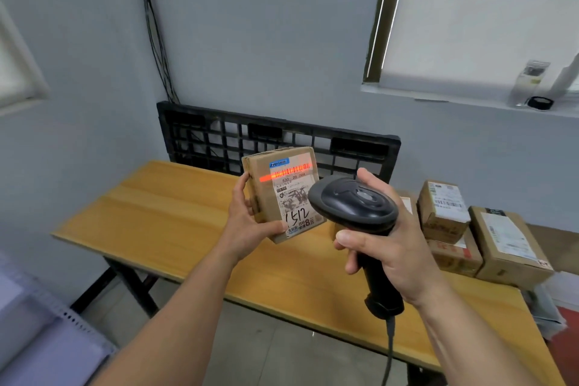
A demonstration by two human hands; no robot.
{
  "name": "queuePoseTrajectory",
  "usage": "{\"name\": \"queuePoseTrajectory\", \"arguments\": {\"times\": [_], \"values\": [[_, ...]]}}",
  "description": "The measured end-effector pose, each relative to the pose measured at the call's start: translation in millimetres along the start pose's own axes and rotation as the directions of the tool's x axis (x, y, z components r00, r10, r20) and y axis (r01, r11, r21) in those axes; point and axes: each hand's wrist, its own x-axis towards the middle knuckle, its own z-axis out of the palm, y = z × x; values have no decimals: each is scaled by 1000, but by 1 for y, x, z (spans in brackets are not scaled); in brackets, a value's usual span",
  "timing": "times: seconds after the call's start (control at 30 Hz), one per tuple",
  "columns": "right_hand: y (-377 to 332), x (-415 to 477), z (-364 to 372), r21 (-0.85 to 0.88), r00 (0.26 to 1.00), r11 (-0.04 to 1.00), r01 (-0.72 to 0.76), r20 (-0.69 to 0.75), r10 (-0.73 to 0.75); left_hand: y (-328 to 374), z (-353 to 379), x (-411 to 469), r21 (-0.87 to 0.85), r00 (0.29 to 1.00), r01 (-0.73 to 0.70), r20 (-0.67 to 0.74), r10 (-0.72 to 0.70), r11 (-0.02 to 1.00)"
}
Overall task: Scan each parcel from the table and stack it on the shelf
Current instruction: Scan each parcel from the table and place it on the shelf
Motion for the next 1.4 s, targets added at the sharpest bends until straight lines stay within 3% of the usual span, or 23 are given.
{"name": "queuePoseTrajectory", "arguments": {"times": [0.6,1.03,1.4], "values": [[-8,-16,-1,67,973,997,32,226,-46,17,-21,-80,32,970,65,-237,-56,997],[1,-54,56,160,893,986,45,437,-112,17,-59,-202,-101,838,123,-523,-158,987],[-22,-92,183,176,802,978,110,565,-192,21,-168,-294,-88,727,73,-678,-114,993]]}}
